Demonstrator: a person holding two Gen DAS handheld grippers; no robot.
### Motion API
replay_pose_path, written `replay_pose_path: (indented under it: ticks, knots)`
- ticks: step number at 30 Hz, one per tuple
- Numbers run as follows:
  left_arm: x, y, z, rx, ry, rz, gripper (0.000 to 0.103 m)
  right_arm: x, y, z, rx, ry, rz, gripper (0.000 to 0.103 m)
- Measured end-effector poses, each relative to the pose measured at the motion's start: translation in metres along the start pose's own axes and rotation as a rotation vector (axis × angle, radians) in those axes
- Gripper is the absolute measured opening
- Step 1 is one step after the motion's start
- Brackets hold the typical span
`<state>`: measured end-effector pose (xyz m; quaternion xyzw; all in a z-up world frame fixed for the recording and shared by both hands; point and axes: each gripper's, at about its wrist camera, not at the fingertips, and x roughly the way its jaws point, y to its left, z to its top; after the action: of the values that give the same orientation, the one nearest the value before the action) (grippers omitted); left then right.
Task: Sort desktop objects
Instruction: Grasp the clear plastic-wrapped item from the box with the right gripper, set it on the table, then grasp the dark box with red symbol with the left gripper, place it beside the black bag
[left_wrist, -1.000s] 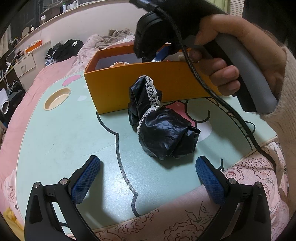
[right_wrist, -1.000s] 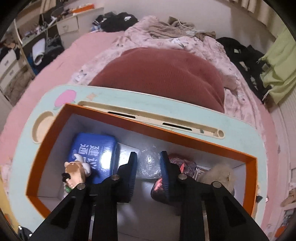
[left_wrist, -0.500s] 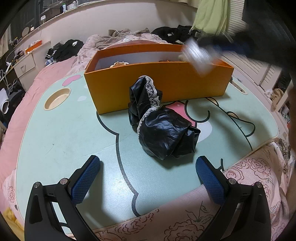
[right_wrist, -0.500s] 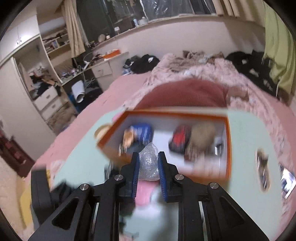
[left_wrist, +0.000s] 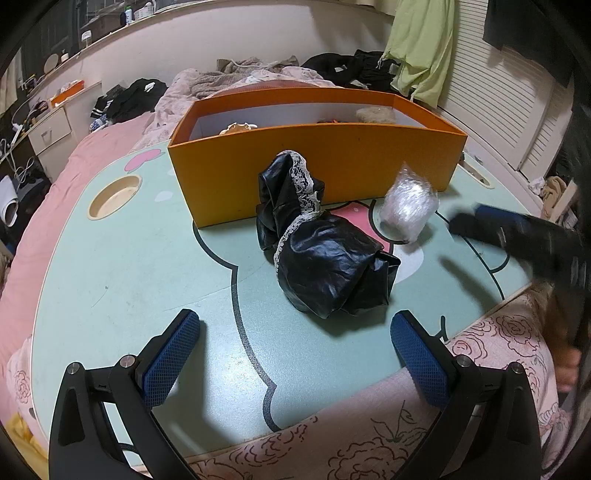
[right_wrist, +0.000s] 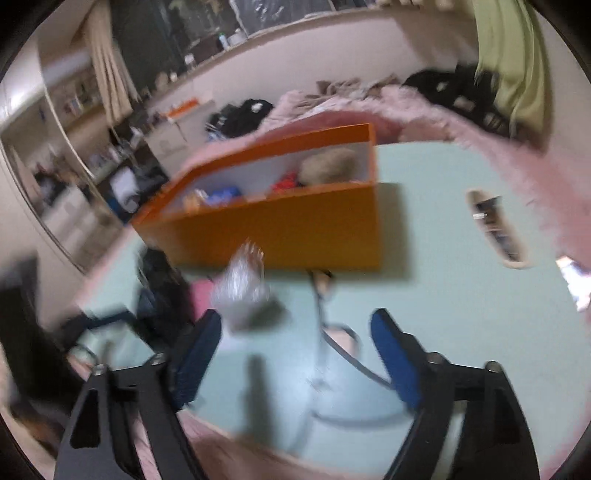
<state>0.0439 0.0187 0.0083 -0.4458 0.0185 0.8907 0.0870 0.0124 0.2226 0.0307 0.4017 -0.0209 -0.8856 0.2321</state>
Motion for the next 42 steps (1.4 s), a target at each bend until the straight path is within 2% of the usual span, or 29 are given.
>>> replay_pose_path:
  ticks: [1, 2, 3, 4, 20, 24, 28, 30, 32, 34, 36, 38, 40, 42]
  knots:
    - [0.000, 0.000, 0.000, 0.001, 0.001, 0.001, 0.103, -0.002, 0.005, -0.007, -0.055, 0.005, -0.050, 0.091]
    - [0.000, 0.000, 0.000, 0.001, 0.000, 0.001, 0.103, 0.000, 0.008, -0.012, -0.096, 0.016, -0.111, 0.101]
    - [-0.001, 0.000, 0.000, 0.001, 0.000, 0.002, 0.103, 0.004, 0.012, -0.015, -0.133, 0.032, -0.189, 0.103]
    - [0.000, -0.001, 0.000, 0.001, 0.002, 0.002, 0.103, 0.006, 0.011, -0.017, -0.144, 0.025, -0.206, 0.103]
    - [-0.001, 0.000, 0.000, -0.011, 0.001, 0.003, 0.103, 0.006, 0.007, -0.029, -0.139, 0.029, -0.192, 0.103]
    - [-0.023, 0.008, 0.001, -0.040, -0.096, -0.018, 0.103, 0.007, 0.013, -0.016, -0.136, 0.028, -0.185, 0.103]
    - [-0.065, 0.015, 0.022, -0.027, -0.230, 0.049, 0.099, 0.008, 0.014, -0.014, -0.137, 0.024, -0.190, 0.103]
    - [-0.080, 0.015, 0.040, -0.045, -0.268, 0.008, 0.099, 0.008, 0.014, -0.013, -0.138, 0.024, -0.189, 0.103]
    - [-0.081, 0.007, 0.074, -0.026, -0.236, -0.065, 0.096, 0.008, 0.014, -0.014, -0.138, 0.024, -0.188, 0.103]
    - [-0.061, -0.008, 0.113, 0.027, -0.155, -0.101, 0.079, 0.008, 0.015, -0.013, -0.138, 0.023, -0.188, 0.103]
    - [-0.028, -0.019, 0.143, 0.055, -0.050, -0.100, 0.070, 0.008, 0.015, -0.014, -0.138, 0.023, -0.188, 0.103]
    - [0.017, -0.027, 0.171, 0.041, 0.077, -0.092, 0.062, 0.008, 0.013, -0.013, -0.138, 0.023, -0.188, 0.103]
    - [0.052, -0.033, 0.189, 0.037, 0.148, -0.051, 0.059, 0.008, 0.013, -0.013, -0.139, 0.021, -0.185, 0.103]
    - [0.075, -0.038, 0.193, 0.041, 0.179, -0.009, 0.059, 0.007, 0.012, -0.012, -0.138, 0.018, -0.183, 0.103]
